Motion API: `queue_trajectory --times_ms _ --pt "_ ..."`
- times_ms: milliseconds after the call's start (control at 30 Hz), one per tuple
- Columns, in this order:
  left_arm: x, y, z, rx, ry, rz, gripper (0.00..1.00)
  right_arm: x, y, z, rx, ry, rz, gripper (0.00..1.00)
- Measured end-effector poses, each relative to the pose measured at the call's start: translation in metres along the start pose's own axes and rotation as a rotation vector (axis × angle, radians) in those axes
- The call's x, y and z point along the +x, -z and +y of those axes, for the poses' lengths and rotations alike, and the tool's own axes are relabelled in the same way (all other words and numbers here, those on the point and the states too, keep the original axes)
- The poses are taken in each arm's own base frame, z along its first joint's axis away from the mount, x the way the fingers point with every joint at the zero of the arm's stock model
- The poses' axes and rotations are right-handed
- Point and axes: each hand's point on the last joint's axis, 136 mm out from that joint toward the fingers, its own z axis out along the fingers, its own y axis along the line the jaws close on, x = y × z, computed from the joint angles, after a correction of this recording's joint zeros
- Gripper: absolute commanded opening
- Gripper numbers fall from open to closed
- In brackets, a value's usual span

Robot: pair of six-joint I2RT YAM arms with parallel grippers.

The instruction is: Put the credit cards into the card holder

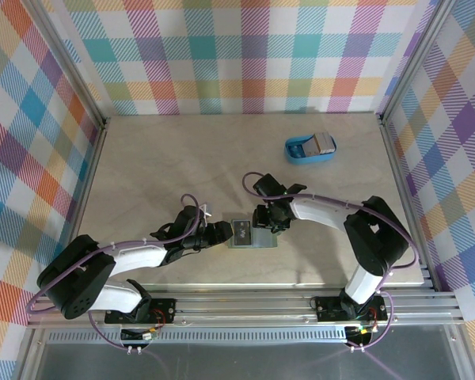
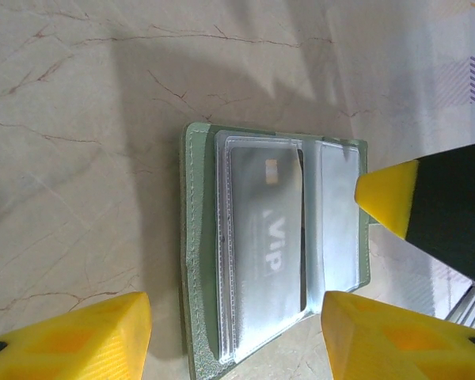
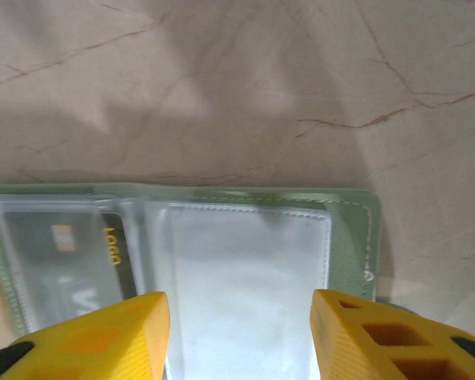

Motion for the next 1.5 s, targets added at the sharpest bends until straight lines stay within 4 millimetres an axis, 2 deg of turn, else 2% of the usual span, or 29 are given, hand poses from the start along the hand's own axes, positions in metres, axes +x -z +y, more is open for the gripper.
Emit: queue_trajectory --times_ms 167,333,900,1033,1233,1500 --pt "0.001 -0.001 -0.003 0.015 -0.008 0.006 0.59 0.003 -0.009 -0.003 0.016 -0.002 0.023 0.53" --pt "0.003 -0.003 0.0 0.008 -0.014 0.017 0.59 0.004 -0.01 0.0 0.003 -0.002 0.027 0.52" --pt "0.006 -0.009 0.006 -0.007 -0.012 0.028 0.59 0.002 -0.003 0.029 -0.147 -0.009 0.039 0.46" --pt "0.005 -0.009 0.005 -0.001 -0.013 0.024 0.59 -0.002 0.003 0.025 -0.127 -0.011 0.007 0.48" --pt "0.005 -0.012 0.004 0.01 -0.015 0.028 0.59 -0.001 0.003 0.008 -0.039 0.005 -0.002 0.5" --pt "0.005 -0.013 0.003 0.017 -0.016 0.029 0.59 0.004 -0.01 0.003 -0.011 0.006 0.035 0.51"
